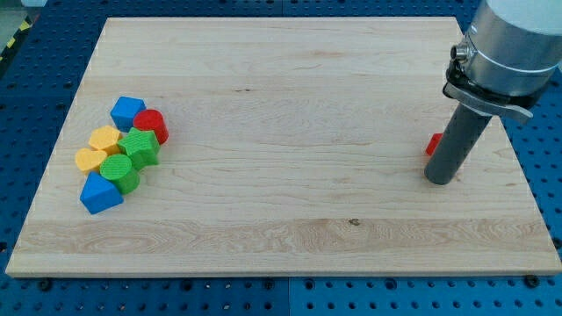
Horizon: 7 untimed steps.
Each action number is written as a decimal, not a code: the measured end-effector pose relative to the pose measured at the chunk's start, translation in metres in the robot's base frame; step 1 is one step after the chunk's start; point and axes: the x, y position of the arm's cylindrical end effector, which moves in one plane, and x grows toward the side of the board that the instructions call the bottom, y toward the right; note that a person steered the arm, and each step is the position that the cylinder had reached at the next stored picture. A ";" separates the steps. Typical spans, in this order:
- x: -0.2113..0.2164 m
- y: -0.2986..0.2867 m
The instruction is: Push red star towards center right
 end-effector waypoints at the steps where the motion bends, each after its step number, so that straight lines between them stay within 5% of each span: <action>1: -0.013 0.000; 5: -0.013 0.077; 7: -0.016 0.054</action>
